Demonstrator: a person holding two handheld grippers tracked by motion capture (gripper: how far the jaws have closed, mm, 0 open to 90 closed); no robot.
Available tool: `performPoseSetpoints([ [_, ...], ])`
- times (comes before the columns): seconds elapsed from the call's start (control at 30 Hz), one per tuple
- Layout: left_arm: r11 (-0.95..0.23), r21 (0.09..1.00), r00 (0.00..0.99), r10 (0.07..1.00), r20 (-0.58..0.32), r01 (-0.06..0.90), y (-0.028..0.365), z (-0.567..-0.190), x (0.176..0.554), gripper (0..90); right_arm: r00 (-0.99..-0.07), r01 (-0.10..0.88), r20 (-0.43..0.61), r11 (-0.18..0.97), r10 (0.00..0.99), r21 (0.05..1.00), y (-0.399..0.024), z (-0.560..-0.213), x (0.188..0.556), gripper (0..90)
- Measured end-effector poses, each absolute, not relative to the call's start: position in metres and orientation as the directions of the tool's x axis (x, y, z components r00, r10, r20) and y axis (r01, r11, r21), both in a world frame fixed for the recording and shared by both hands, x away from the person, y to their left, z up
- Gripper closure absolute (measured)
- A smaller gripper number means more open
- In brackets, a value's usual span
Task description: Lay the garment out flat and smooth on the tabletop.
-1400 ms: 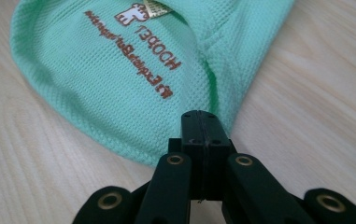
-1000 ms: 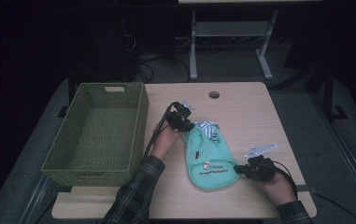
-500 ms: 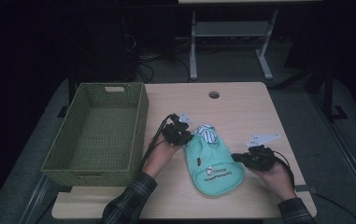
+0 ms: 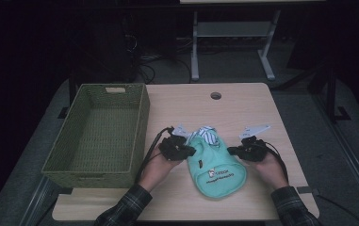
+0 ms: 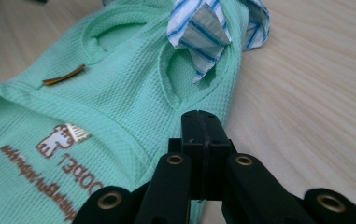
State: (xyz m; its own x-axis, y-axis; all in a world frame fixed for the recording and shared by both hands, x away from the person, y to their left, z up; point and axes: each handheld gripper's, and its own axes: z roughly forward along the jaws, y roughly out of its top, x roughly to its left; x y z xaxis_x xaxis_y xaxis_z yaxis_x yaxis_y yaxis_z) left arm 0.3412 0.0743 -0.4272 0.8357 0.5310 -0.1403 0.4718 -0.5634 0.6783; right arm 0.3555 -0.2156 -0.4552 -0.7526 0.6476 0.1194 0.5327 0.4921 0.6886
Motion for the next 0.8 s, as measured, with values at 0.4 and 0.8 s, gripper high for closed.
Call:
performPoseSetpoints([
  [0.4, -0.670, 0.587, 0.861, 0.499, -0.095, 0.454, 0.066, -0.456, 0.334, 85.6, -0.753, 0.543, 0.091, 0.538, 0.651, 0.645, -0.215, -0.465, 0.358, 90.0],
  [0.8, -0.683, 0.589, 0.859, 0.510, -0.041, 0.433, 0.074, -0.456, 0.339, 87.0, -0.764, 0.540, 0.097, 0.550, 0.638, 0.637, -0.221, -0.464, 0.330, 90.0],
])
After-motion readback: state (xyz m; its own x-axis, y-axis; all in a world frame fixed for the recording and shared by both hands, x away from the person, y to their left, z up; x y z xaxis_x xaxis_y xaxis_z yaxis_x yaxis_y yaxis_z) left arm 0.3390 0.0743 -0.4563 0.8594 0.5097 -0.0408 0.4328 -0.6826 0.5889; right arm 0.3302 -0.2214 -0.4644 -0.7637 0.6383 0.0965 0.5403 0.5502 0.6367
